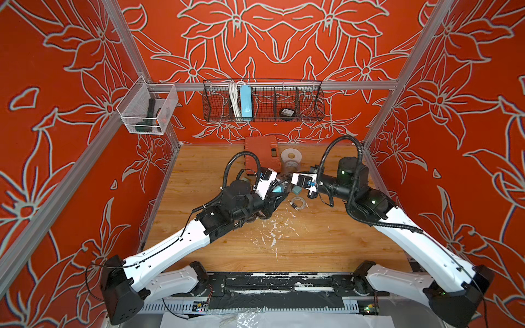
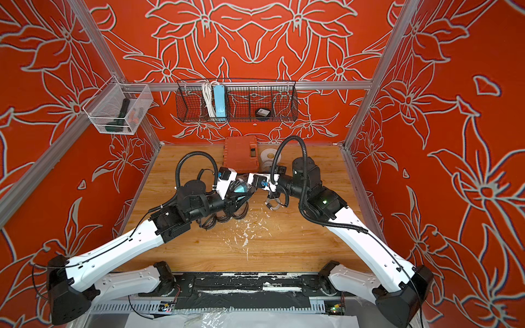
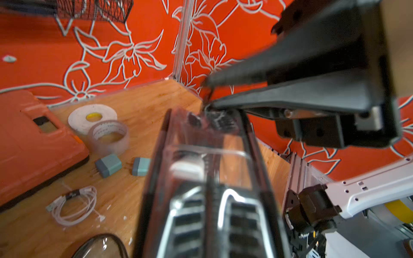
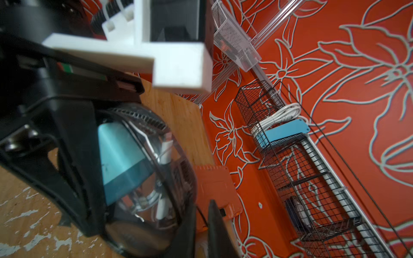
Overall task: Pack away charging kits
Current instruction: Place the storage bag at the center of the board.
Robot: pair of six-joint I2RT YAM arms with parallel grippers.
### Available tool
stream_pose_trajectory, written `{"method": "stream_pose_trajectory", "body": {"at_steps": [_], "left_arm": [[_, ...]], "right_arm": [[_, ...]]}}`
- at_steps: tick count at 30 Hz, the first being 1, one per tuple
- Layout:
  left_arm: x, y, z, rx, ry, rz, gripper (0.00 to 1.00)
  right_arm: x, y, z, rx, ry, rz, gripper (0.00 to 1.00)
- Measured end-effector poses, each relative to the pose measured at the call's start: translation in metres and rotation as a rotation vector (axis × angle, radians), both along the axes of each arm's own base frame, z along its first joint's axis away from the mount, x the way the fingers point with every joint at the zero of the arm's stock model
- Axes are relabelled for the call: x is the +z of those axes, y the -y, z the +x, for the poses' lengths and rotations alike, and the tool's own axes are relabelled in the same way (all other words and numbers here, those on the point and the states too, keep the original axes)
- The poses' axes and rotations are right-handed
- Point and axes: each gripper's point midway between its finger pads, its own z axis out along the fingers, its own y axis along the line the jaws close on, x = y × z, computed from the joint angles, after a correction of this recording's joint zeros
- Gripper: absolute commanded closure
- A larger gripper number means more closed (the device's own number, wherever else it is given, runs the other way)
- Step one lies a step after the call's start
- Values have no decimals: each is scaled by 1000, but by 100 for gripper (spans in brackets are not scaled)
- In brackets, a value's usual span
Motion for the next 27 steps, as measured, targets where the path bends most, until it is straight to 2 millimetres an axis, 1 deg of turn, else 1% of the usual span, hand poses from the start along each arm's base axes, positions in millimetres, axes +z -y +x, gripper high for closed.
{"method": "stream_pose_trajectory", "body": {"at_steps": [1,2,3,5,7,9,11,13,14,15,17,18,20,21,24,27], "left_arm": [[-8,-1,3,12,-23,16,100],[-14,-4,6,26,-43,23,100],[-23,-12,15,57,-71,27,100],[-34,-35,35,147,-111,22,100],[-44,-69,60,264,-155,-4,100],[-54,-109,84,391,-203,-56,100],[-65,-145,99,493,-246,-120,100],[-79,-181,109,586,-289,-189,100],[-88,-201,112,637,-315,-230,100],[-96,-216,114,676,-338,-263,100],[-111,-239,117,733,-378,-316,100],[-118,-248,120,751,-399,-339,100],[-132,-263,128,780,-437,-380,100],[-139,-270,132,793,-458,-401,100],[-166,-289,143,825,-528,-465,100],[-194,-304,149,855,-604,-519,100]], "right_arm": [[4,-3,-4,16,15,25,2],[8,-3,-7,24,23,48,2],[10,-4,-12,29,26,78,2],[14,1,-14,10,9,135,2],[16,8,-13,-34,-20,190,2],[11,16,-9,-90,-68,242,2],[-3,23,-5,-145,-118,270,2],[-24,34,5,-242,-196,302,2],[-37,43,15,-330,-255,330,2],[-50,55,26,-431,-312,358,2],[-70,80,43,-595,-399,404,2],[-79,93,49,-667,-435,427,2],[-94,112,54,-759,-486,457,2],[-100,118,53,-783,-510,470,2],[-118,127,46,-819,-574,520,2],[-145,138,37,-861,-642,561,2]]}}
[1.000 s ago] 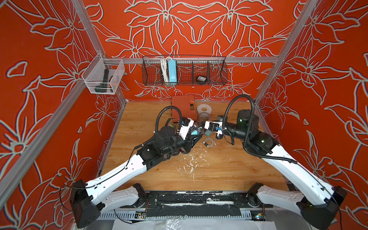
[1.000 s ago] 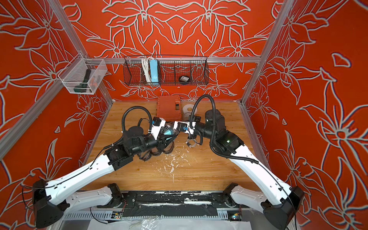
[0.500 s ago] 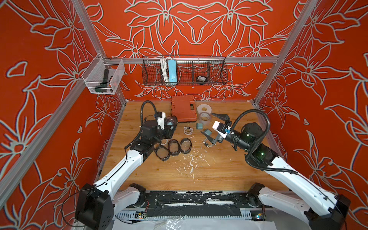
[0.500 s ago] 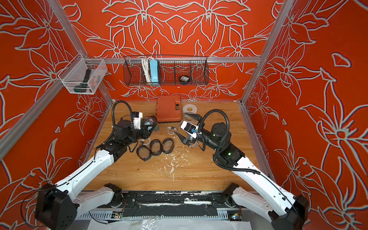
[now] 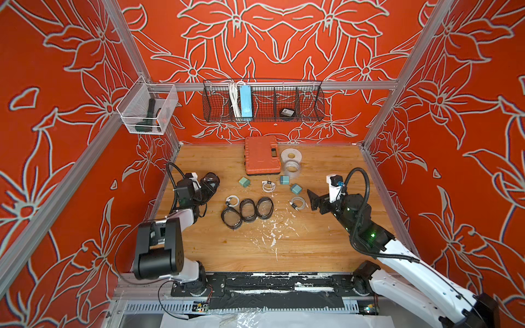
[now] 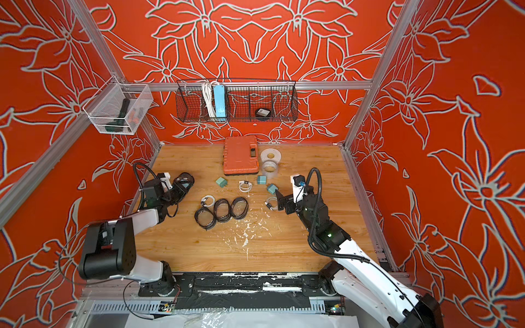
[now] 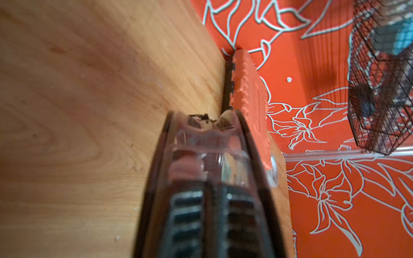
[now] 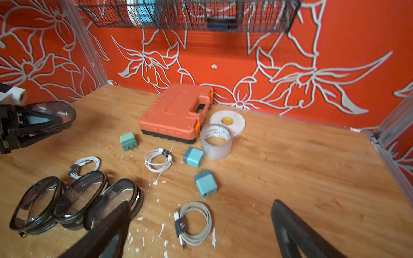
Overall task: Pack away charging kits
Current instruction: Place the storage bag at the center of the board.
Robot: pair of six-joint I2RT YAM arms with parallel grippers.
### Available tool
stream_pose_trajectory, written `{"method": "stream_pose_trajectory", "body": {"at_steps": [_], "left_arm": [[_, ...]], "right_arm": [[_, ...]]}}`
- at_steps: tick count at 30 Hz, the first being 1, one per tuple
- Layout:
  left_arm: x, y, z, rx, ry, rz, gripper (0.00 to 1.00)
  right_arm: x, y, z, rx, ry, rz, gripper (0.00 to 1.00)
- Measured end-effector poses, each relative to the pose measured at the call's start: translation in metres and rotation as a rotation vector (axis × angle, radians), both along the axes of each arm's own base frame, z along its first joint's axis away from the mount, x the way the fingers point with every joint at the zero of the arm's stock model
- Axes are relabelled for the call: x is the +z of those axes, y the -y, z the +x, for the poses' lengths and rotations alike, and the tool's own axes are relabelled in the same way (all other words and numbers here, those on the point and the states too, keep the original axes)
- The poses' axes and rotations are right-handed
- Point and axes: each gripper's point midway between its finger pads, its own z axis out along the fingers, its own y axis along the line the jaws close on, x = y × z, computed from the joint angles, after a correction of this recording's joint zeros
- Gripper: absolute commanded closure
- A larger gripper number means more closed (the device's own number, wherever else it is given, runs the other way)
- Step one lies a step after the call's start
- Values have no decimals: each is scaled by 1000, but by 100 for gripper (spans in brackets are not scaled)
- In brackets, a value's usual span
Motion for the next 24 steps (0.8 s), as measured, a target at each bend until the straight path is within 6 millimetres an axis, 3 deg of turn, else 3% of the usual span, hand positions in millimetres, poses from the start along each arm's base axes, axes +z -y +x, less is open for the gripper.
{"method": "stream_pose_trajectory", "body": {"at_steps": [5,10,11,14,16,17,24], "left_arm": [[-34,-9,1,32,-86,-63,100],[-57,-17,4,63,-145,-95,100],[-60,-20,3,72,-154,-102,91],[-60,-25,3,89,-151,-101,46],[-60,-28,1,104,-151,-104,29],[-57,-29,0,108,-139,-101,3],[-34,-46,-14,210,-149,-41,1]], "right_arm": [[-22,18,-11,-68,-46,40,2],[-5,29,-17,-106,0,102,2],[-4,32,-17,-123,5,110,2],[-9,44,-14,-195,-10,100,2],[-20,51,-9,-244,-55,65,2],[-25,55,-6,-267,-81,47,2],[-37,64,23,-338,-226,-7,2]]}}
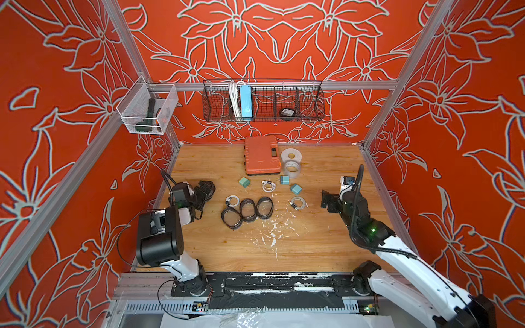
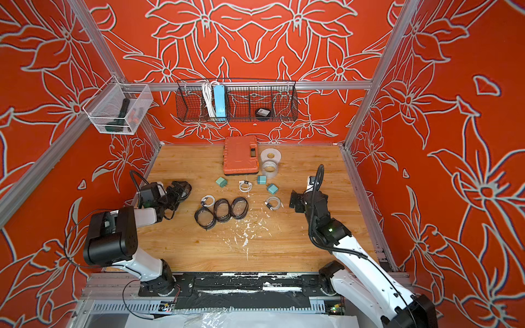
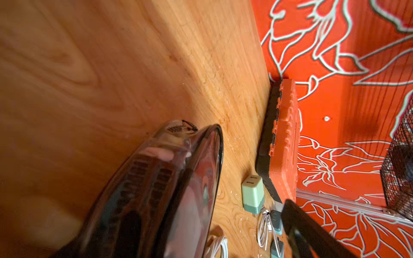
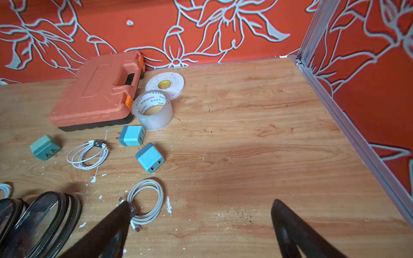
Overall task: Pack away charging kits
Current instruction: Place the storage bag at the center of the board.
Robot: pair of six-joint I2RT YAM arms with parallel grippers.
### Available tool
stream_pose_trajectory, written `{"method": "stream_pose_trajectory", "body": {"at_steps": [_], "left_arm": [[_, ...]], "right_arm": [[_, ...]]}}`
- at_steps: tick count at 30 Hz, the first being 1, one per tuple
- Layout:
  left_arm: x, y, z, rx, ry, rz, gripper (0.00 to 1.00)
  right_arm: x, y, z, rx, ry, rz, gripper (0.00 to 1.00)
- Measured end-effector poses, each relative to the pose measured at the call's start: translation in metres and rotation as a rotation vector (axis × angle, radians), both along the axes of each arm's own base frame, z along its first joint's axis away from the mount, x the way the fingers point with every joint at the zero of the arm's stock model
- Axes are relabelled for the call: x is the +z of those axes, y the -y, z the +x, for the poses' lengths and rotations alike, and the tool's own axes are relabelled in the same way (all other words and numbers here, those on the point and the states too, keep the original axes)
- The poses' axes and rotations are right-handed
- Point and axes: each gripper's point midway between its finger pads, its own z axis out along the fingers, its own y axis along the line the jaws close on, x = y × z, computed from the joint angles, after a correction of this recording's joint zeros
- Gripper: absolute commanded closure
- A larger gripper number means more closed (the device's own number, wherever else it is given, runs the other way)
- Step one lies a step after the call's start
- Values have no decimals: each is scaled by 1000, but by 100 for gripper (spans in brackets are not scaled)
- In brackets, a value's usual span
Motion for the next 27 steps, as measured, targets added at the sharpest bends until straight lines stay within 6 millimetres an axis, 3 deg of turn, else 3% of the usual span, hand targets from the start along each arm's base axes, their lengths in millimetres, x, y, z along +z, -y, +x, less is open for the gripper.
{"method": "stream_pose_trajectory", "body": {"at_steps": [7,13,16,18,19,23,25,27], "left_arm": [[13,-18,-29,141,-150,43,1],[26,-23,-34,148,-208,59,14],[34,-17,-38,104,-190,82,13],[45,-13,-41,70,-150,110,1],[52,-9,-43,52,-120,115,1],[90,28,-63,-57,75,144,1],[114,63,-69,-152,162,194,1],[147,114,-79,-291,269,246,4]], "right_arm": [[4,5,8,-58,-53,3,2],[-5,11,-6,-49,17,60,2],[-17,11,-13,-29,42,87,2],[-22,14,-16,-32,52,91,2],[-22,16,-16,-38,51,88,2],[-24,18,-3,-51,17,43,2],[-32,19,7,-71,-13,12,2],[-50,19,14,-78,-94,-37,2]]}}
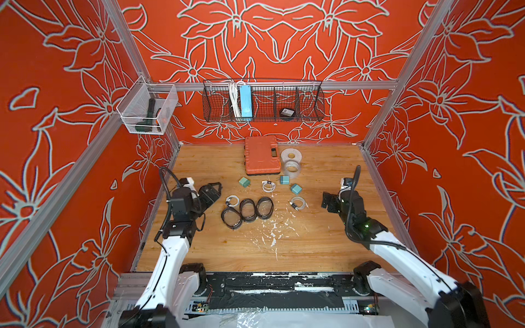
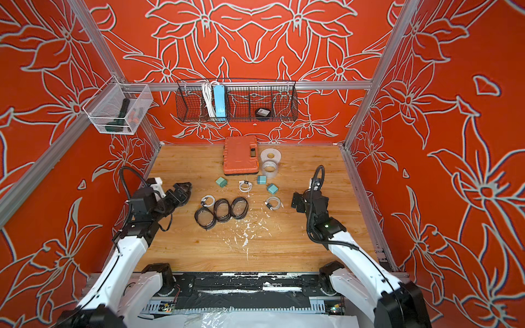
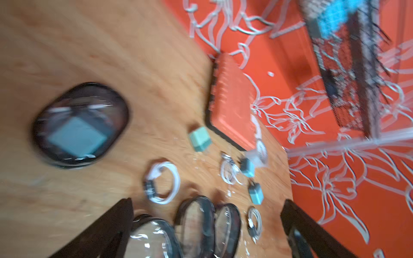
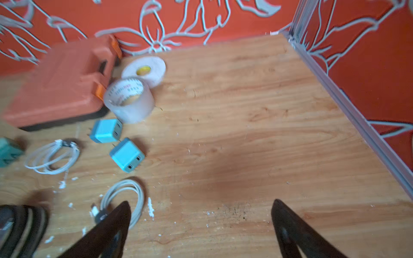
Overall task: Pack away charging kits
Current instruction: Place the storage bag at the center of the board, then pick up the storage bag at the center of the board.
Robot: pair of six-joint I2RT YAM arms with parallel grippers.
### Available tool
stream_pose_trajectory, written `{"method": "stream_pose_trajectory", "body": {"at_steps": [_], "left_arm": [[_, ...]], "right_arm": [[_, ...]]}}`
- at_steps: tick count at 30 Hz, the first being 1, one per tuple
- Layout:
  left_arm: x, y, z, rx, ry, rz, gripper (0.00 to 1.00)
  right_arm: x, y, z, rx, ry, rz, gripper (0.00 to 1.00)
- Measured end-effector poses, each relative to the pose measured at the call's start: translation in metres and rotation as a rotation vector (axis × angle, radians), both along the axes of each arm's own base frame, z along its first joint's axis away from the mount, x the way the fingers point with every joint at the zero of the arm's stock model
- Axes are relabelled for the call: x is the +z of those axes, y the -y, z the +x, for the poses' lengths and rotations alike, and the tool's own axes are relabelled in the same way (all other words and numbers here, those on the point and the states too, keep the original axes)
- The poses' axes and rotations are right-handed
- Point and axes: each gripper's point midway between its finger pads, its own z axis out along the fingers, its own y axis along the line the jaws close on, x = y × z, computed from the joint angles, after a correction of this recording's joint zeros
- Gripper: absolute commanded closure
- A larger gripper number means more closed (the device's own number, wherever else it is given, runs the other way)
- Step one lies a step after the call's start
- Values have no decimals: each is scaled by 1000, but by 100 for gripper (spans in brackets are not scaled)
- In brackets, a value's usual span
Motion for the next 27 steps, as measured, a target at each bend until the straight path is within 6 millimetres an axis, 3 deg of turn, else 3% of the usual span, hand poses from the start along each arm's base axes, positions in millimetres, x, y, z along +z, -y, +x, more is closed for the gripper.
{"method": "stream_pose_trajectory", "body": {"at_steps": [2,3,6,7,11,14,18,21,27], "left_arm": [[27,46,-15,-140,90,25,12],[37,64,-24,-197,133,30,11],[46,98,-45,-298,217,37,5],[43,104,-47,-313,222,39,8],[16,127,-41,-369,130,100,11],[-5,142,-29,-405,38,145,10],[-28,171,-31,-474,-15,244,18],[-48,192,-26,-498,-78,347,23],[-83,214,-10,-473,-183,565,29]], "right_arm": [[-8,1,6,-8,-40,-28,2],[-9,2,8,-13,-47,-40,2],[-5,7,13,-39,-38,-68,2],[-2,8,15,-47,-25,-71,2],[7,10,26,-71,28,-85,2],[1,13,37,-97,-7,-118,2],[-2,9,52,-101,-50,-142,2],[0,8,54,-95,-52,-144,2],[1,5,52,-72,-51,-134,2]]}}
